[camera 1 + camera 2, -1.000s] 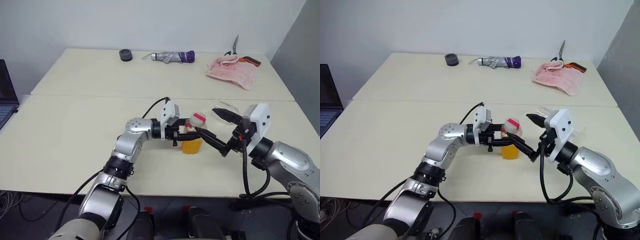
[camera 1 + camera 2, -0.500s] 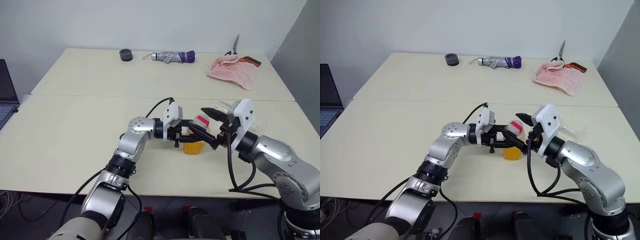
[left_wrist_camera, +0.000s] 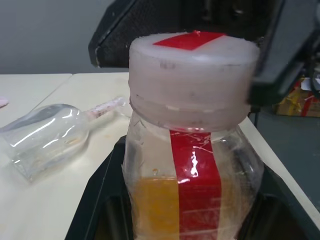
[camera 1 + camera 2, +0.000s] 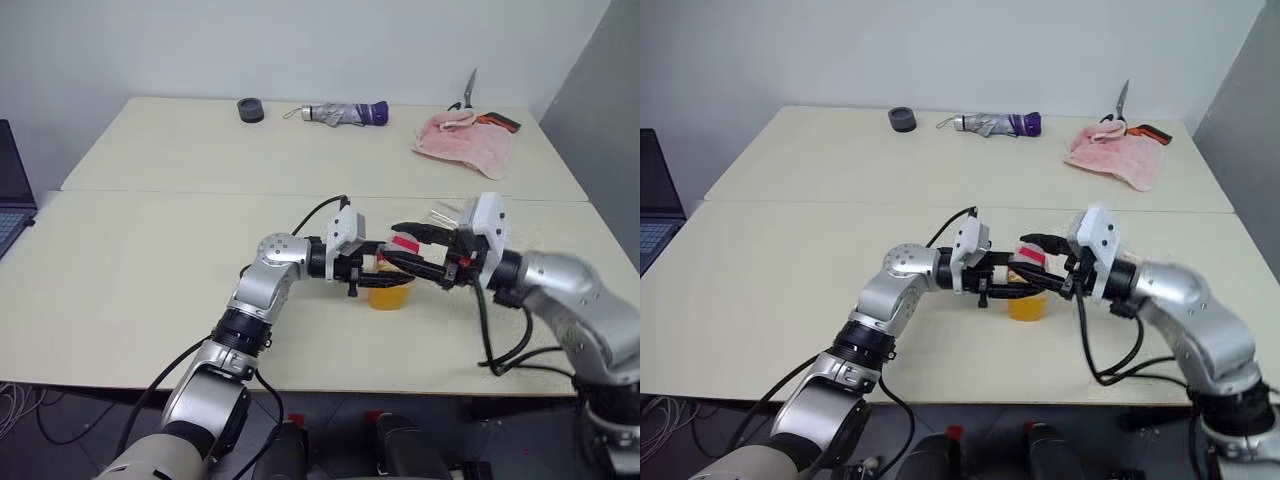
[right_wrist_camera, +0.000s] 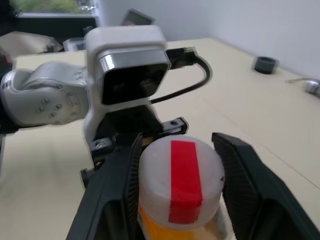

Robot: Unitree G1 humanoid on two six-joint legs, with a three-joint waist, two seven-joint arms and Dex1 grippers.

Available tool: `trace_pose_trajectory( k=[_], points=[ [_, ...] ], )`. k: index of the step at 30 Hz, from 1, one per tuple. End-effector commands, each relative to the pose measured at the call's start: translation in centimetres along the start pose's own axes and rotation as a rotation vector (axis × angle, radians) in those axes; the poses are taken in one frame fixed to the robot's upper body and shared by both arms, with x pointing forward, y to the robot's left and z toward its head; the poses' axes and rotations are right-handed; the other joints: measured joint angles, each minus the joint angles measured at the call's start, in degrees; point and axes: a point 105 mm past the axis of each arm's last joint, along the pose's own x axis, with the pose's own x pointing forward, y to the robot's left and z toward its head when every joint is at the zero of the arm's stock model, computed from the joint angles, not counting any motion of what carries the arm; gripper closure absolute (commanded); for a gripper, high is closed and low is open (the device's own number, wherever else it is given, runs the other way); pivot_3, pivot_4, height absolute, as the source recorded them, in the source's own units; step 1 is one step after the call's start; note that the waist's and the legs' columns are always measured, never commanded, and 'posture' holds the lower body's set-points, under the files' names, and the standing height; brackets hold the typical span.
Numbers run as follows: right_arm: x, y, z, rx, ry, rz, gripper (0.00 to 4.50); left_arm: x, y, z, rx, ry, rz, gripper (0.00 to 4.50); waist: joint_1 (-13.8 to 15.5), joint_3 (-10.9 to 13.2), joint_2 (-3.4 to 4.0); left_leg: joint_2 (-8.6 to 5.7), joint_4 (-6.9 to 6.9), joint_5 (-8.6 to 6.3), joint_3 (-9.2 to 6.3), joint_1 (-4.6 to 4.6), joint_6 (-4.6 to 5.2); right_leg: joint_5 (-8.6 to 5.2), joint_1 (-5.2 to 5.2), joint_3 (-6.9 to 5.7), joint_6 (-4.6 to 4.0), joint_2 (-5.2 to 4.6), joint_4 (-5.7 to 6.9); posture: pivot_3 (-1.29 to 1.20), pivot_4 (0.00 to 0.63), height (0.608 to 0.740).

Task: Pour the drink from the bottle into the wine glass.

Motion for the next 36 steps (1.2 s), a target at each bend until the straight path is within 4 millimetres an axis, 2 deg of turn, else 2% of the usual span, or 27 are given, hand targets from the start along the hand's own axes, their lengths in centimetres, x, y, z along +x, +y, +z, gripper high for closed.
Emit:
trace_pose_trajectory(
  k=[1,4,8,10,12,15,19,22,27,32,36],
  points=[
    [-0.3,-0.8,0.4,-0.069,0.042,0.104,2.63,0.1,0.4,2.5,0.071,-0.045,-0.017,2.60,0.02,0.00,0.00,0.02,-0.01,0.00,-0.03,-0.01,0.00,0.00,0.00,-0.03,-0.01,0.02,-0.01,0.00,0.150,0.740],
    [-0.6,-0.7,1.0,-0.010,0.008,0.097,2.63,0.2,0.6,2.6,0.072,-0.052,-0.001,2.60,0.14,0.01,0.00,0.04,-0.03,0.00,-0.07,-0.05,0.01,0.00,-0.02,-0.05,-0.04,0.02,-0.02,0.00,0.150,0.740],
    [-1.4,-0.9,1.6,-0.006,-0.052,-0.046,1.29,0.3,0.7,2.4,0.064,-0.053,0.020,2.60,0.32,0.01,0.00,0.03,-0.02,-0.01,-0.11,-0.17,0.01,0.00,-0.03,-0.09,-0.04,-0.09,-0.12,0.00,0.150,0.740],
    [-1.8,-0.4,2.6,-0.006,-0.104,-0.132,0.54,0.4,0.9,2.2,0.062,-0.052,0.032,2.60,0.32,0.01,0.00,0.02,-0.02,-0.01,-0.09,-0.19,0.01,0.00,-0.04,-0.06,-0.03,-0.14,-0.12,0.00,0.150,0.740],
    [-1.9,0.5,3.4,0.010,-0.147,-0.198,0.00,0.4,1.2,2.2,0.060,-0.053,0.043,2.60,0.32,0.01,0.00,0.03,-0.02,-0.01,-0.11,-0.19,0.01,0.00,-0.04,-0.05,-0.03,-0.15,-0.10,0.00,0.150,0.740],
    [-1.2,1.6,3.4,0.040,-0.165,-0.322,0.00,0.7,1.9,2.3,0.070,-0.052,0.064,2.60,0.27,0.01,0.00,0.00,0.00,-0.01,-0.12,-0.18,0.01,0.00,-0.03,-0.08,-0.02,-0.09,-0.09,0.00,0.150,0.740],
    [-0.4,1.2,2.0,0.066,-0.124,-0.577,0.00,1.4,2.4,2.3,0.077,-0.056,0.066,2.60,0.18,0.00,0.00,-0.01,0.01,0.00,-0.10,-0.13,0.00,-0.01,-0.06,-0.03,-0.01,-0.05,0.05,0.00,0.150,0.740],
    [0.1,1.5,1.9,0.085,-0.129,-0.622,0.00,1.8,2.5,2.3,0.081,-0.059,0.055,2.60,0.14,0.00,0.00,-0.02,0.02,0.00,-0.04,-0.11,-0.01,-0.01,-0.07,0.03,0.00,-0.04,0.07,0.00,0.150,0.740],
    [-0.2,0.4,1.5,0.089,-0.147,-0.794,0.00,2.1,2.4,2.2,0.084,-0.059,0.036,2.60,0.11,0.00,0.01,0.01,-0.01,0.00,-0.06,-0.13,-0.01,-0.01,-0.11,0.01,-0.02,0.00,0.07,0.00,0.150,0.740],
    [0.1,0.6,1.4,0.117,-0.160,-0.797,0.00,2.0,2.5,2.1,0.087,-0.055,0.036,2.60,0.10,0.00,0.00,0.00,0.00,0.00,-0.06,-0.14,-0.01,-0.02,-0.11,0.01,-0.01,-0.01,0.06,0.00,0.150,0.740],
    [0.2,0.7,1.1,0.116,-0.150,-0.780,0.94,1.9,2.6,2.1,0.090,-0.056,0.045,2.60,0.08,0.00,0.01,0.00,0.00,0.00,-0.06,-0.14,0.00,-0.01,-0.11,0.01,-0.01,-0.01,0.05,0.00,0.150,0.740]
  ],
)
